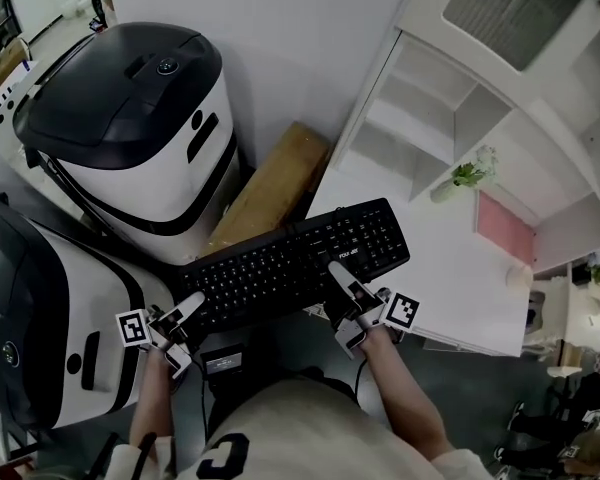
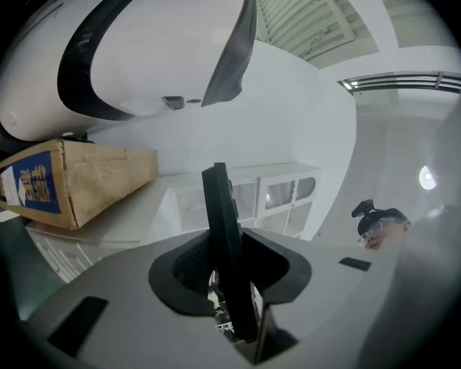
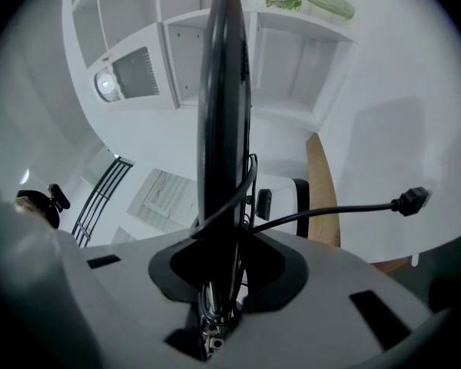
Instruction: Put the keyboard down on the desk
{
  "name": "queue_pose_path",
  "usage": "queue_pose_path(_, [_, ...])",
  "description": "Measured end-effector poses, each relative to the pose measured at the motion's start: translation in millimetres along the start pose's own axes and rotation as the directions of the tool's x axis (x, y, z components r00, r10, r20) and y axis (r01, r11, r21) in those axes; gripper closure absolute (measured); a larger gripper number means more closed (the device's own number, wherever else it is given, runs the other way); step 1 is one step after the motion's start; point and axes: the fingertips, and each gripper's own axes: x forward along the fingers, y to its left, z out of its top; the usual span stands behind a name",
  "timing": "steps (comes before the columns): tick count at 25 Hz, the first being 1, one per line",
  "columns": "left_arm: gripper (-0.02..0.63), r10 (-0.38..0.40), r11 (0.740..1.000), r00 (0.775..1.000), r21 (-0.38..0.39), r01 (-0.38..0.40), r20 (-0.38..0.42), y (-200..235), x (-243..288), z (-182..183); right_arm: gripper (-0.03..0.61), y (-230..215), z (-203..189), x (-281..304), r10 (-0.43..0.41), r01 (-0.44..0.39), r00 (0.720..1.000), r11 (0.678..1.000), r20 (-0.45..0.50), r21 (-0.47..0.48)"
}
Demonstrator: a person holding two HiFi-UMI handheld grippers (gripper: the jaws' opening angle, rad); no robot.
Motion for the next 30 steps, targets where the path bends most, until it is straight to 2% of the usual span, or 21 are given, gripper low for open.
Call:
queue_pose_path(8, [0.508,0.002,1.000,0.998,-0.004,-0.002,-0.065,-6.3,41.1,-35.3,0.482,10.3,22.2,-60.4,0.016,-0.014,0.996,0.999,0.087,-0.029])
queue_pose_path(17, [0.508,0.054,0.998,0.994,0.031,-0.051,-0.100,-13.2,74.3,-87.8,0.480,7.0,38.1,-131.9,0.004,0.001,0.994,0.999,0.111,-0.040])
queue_pose_path(23, [0.508,0.064,0.997,0.990,0.047,-0.058,-0.129,-15.9,80.4,-90.2,0.480,11.0,36.4,-140.1,0.013,-0.004,0.992,0.998,0.123,-0.070])
queue_pose_path(30, [0.508,0.071,0.993,0.982,0.104,-0.053,-0.174,-26.0,96.5,-104.0,0.480,15.1,42.8,-164.5,0.035,-0.023,0.987,0.997,0.154,-0.079])
